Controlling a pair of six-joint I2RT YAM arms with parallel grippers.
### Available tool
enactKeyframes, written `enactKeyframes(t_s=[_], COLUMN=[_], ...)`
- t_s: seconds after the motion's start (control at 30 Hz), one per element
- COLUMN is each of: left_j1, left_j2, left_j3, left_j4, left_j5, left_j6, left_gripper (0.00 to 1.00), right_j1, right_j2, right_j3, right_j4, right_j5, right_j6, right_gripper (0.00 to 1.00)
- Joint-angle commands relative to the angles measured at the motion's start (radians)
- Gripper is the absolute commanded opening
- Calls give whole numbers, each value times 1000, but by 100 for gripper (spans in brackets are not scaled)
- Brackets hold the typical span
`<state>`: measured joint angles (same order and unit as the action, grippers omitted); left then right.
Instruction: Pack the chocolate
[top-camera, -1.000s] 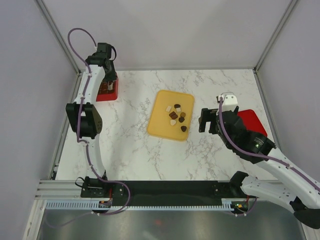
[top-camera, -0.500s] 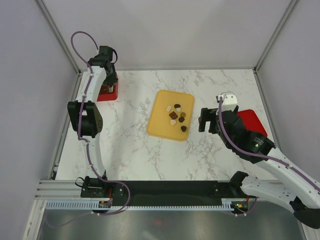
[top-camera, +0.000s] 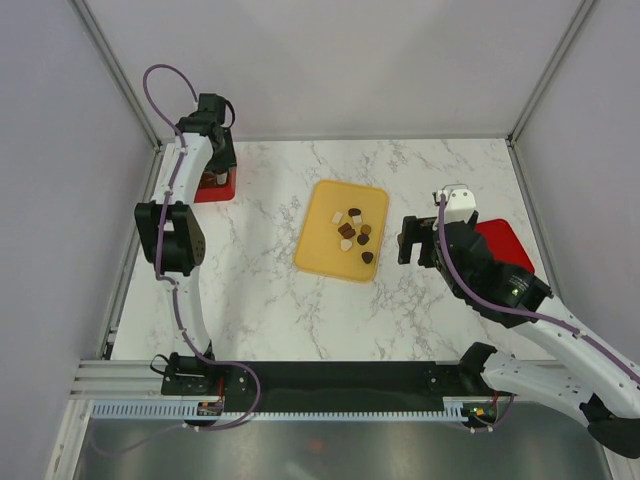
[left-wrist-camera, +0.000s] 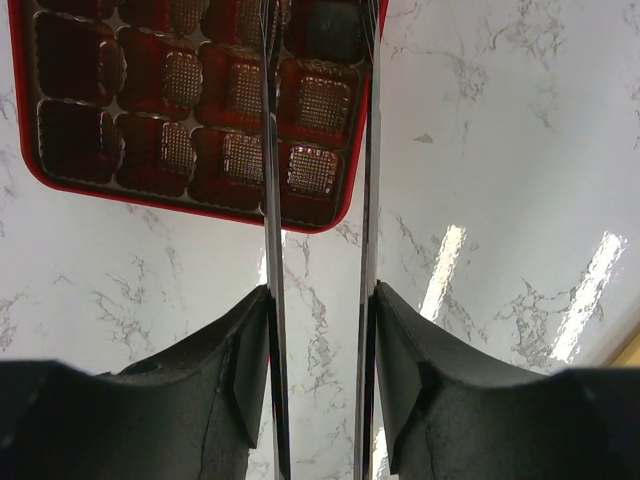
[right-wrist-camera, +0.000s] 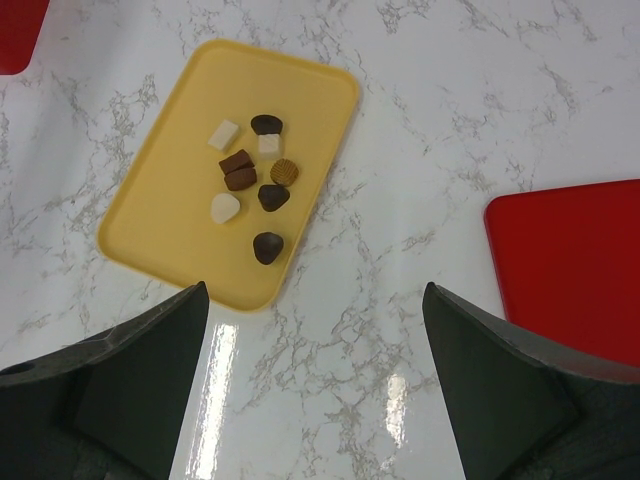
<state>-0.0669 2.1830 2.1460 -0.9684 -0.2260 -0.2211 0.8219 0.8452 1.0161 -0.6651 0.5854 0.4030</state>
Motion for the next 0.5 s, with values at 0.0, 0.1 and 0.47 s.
enactKeyframes(t_s=[0.0,0.1,0.47], left_j1=[6,1,-328], left_j2=[-91,-149,-485], left_j3=[-9,-32,-311], left_j4=[28,23,45], left_j5=[23,45,99], left_j6=[48,54,28], left_gripper=[51,51,50], right_j1=[0,0,0], right_j2=[-12,-14,-52], right_j3=[36,47,90], right_j4=[16,3,-85], right_j5=[33,39,57], right_j6=[-10,-9,23], right_gripper=[96,96,96])
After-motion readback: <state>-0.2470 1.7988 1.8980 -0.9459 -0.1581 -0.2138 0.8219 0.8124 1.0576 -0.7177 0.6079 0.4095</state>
